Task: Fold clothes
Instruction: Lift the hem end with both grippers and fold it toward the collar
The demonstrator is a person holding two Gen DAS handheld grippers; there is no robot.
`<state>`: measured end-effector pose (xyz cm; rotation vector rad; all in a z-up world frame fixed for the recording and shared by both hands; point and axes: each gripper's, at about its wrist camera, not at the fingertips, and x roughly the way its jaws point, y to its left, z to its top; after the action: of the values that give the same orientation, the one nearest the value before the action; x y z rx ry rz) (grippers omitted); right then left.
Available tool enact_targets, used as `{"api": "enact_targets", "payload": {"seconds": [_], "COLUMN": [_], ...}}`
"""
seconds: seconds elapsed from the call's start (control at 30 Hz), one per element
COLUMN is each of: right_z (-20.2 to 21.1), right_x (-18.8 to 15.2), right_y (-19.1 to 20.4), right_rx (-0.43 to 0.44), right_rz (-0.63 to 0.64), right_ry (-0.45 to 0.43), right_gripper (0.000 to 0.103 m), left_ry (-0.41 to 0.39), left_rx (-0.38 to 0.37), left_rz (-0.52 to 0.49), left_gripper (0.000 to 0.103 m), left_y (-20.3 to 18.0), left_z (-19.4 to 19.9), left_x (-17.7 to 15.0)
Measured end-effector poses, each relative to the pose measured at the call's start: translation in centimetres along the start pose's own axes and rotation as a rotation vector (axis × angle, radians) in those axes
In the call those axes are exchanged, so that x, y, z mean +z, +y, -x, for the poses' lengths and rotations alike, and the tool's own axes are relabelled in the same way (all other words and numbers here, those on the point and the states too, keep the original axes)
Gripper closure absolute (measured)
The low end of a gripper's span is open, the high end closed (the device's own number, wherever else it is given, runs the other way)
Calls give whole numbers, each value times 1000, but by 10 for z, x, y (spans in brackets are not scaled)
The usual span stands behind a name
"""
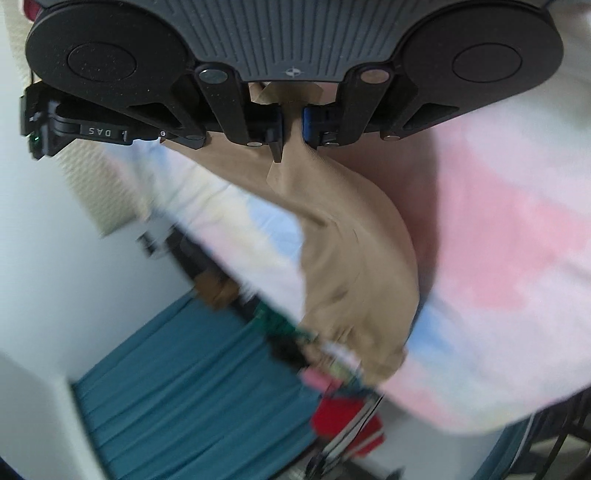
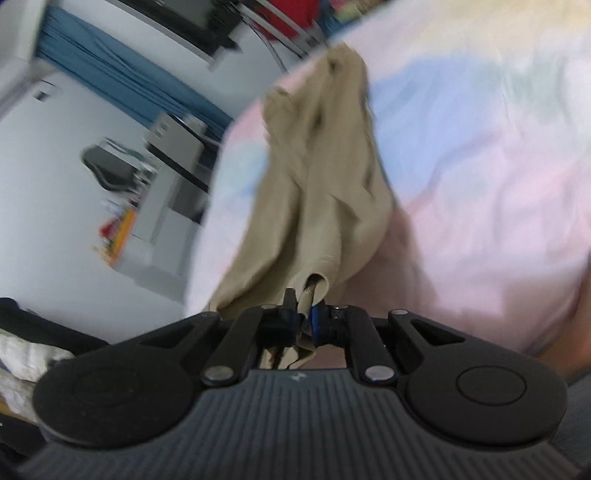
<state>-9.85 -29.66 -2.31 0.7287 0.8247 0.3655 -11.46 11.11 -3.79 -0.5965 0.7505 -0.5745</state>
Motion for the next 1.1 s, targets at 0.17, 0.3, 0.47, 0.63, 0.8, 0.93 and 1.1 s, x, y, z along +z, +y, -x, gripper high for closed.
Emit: {"api": "enact_targets", "payload": {"seconds": [0.17, 0.3, 0.47, 0.63, 0.8, 0.93, 1.1], "right_z": [41, 68, 107, 98, 64, 17, -52], "right_x": [26, 30, -3, -17, 10, 45, 91], "right_y": [22, 41, 25, 8, 3, 6, -5], "right_rx": [70, 125, 165, 148, 116, 52, -22], "right_rz": [52, 87, 64, 36, 12, 36, 12], "right_ry": [-96, -149, -152, -135, -165, -211, -235], "right_gripper": [93, 93, 93, 93, 93, 93, 93], "left_ry": [-97, -117, -106, -91, -96, -98, -89], "left_rx": [-35, -58, -39, -35, 24, 95, 194], "left_rz": [-18, -43, -81, -60, -101, -110, -135], "left_gripper": [94, 95, 94, 94, 94, 93, 92], "left_y": [-30, -51, -72, -66, -58, -45, -23], "left_z": [36, 67, 100, 96, 59, 12, -58], "left_x": [20, 11, -39, -50, -3, 50, 104]}}
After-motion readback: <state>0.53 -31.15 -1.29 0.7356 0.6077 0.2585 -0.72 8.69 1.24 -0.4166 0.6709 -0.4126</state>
